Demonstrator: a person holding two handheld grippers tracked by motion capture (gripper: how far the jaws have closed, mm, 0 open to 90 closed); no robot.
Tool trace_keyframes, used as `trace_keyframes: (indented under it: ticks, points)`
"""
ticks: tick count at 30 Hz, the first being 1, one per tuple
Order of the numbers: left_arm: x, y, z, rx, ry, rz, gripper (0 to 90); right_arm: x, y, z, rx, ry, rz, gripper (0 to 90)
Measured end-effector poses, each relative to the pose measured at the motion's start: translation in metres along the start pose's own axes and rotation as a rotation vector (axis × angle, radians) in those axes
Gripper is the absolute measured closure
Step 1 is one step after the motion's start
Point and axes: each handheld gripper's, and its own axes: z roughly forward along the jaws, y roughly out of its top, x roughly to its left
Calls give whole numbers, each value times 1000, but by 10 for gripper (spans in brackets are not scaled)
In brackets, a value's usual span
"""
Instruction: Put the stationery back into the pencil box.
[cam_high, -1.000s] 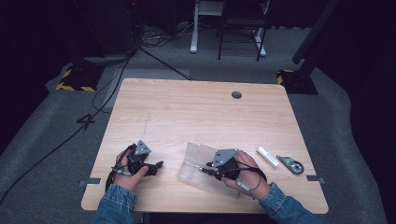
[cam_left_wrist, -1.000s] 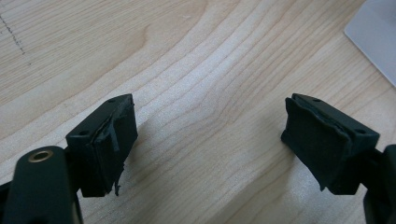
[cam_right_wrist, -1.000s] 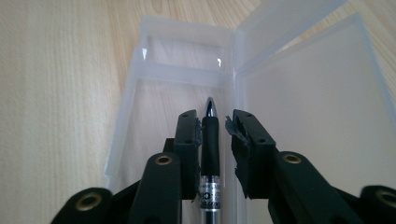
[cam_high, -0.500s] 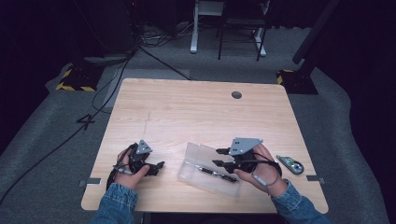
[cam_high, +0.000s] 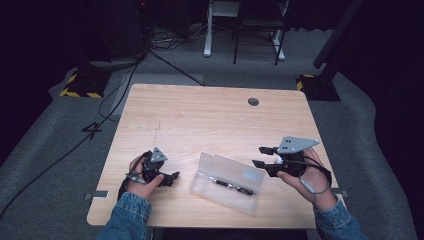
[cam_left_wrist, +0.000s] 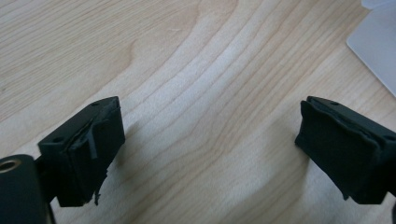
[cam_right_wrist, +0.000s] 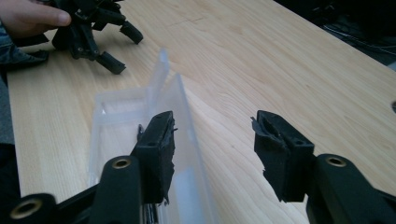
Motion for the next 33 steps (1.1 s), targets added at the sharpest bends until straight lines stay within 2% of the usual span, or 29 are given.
trace_keyframes:
  ticks: [1, 5, 6, 9, 12, 14, 16, 17, 21, 23, 24, 28, 29, 30, 33]
  points:
    - [0, 1, 1, 6, -2, -1, 52, -4, -3, -5, 10, -14, 13, 435]
    - [0, 6, 5, 15, -9, 5, 33, -10, -9, -12, 27, -51, 28, 409]
    - [0, 6, 6, 15, -8, 8, 21, -16, -16, -17, 50, -79, 50, 386]
    - [0, 9, 8, 22, -10, 17, 9, -25, -24, -24, 78, -116, 77, 373]
    - [-1, 10, 9, 22, -11, 12, 5, -32, -32, -28, 104, -135, 98, 371]
    - [-1, 10, 9, 22, -13, 10, 5, -42, -42, -31, 121, -140, 142, 364]
    - [-1, 10, 9, 22, -13, 9, 5, -44, -45, -32, 132, -146, 151, 364]
    - [-1, 10, 10, 21, -12, 9, 5, -52, -54, -34, 170, -169, 169, 363]
    - [-1, 10, 9, 23, -13, 9, 5, -67, -69, -38, 247, -212, 193, 350]
    - [-1, 10, 10, 20, -11, 9, 5, -69, -71, -39, 257, -217, 199, 348]
    - [-1, 10, 10, 21, -11, 9, 5, -76, -80, -40, 290, -226, 219, 344]
    - [-1, 10, 10, 20, -11, 9, 5, -85, -91, -41, 345, -234, 242, 330]
    - [-1, 10, 10, 20, -11, 9, 5, -85, -91, -41, 345, -234, 242, 330]
    - [-1, 10, 10, 20, -11, 8, 5, -88, -97, -40, 385, -228, 249, 330]
    - [-1, 10, 10, 21, -11, 9, 5, -90, -101, -40, 400, -226, 258, 329]
